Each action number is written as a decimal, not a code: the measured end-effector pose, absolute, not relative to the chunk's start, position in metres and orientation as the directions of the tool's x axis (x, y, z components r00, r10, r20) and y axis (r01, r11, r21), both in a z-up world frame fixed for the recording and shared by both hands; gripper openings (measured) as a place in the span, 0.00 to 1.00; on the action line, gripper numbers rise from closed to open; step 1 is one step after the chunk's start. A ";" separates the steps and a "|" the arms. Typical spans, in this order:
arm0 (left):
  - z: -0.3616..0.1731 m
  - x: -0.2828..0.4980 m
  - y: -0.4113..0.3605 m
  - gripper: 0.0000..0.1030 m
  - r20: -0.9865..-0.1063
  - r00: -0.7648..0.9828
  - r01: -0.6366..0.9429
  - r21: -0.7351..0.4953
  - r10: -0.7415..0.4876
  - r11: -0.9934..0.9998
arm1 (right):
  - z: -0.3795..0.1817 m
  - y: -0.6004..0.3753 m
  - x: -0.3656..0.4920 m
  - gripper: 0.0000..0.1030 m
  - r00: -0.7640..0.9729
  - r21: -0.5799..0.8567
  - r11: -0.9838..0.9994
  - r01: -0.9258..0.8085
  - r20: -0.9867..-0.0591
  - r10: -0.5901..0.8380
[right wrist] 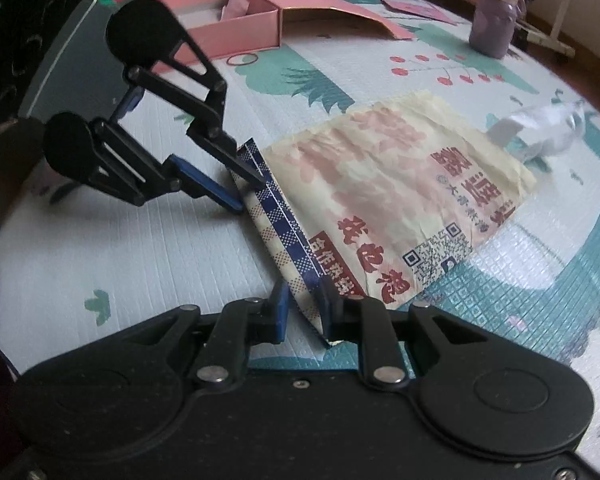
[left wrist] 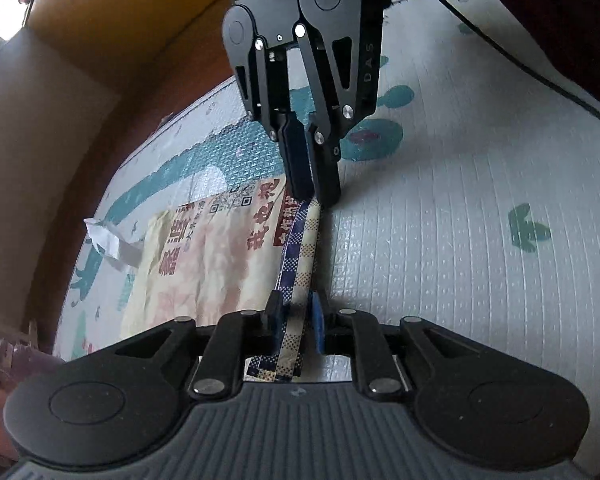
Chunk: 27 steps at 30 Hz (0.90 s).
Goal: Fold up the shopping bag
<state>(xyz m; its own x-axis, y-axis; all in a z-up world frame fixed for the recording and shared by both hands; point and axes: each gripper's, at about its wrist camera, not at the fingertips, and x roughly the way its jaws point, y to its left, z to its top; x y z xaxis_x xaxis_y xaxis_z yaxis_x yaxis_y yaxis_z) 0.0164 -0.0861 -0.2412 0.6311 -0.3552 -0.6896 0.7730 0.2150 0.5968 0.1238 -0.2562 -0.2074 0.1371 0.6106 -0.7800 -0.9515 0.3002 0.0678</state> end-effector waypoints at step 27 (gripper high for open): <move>-0.216 0.080 -0.054 0.11 -0.836 0.337 0.879 0.115 -0.433 0.462 | -0.213 -0.235 0.086 0.18 0.330 -0.335 0.110 -0.936 -0.718 0.613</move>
<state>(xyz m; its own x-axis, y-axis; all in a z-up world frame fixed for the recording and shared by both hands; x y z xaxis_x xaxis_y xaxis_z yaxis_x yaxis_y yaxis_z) 0.0805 -0.0542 -0.2160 0.3367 -0.4329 -0.8362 0.8793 0.4623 0.1148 0.0859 -0.2349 -0.2132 0.3296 0.6132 -0.7179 -0.9356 0.1103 -0.3353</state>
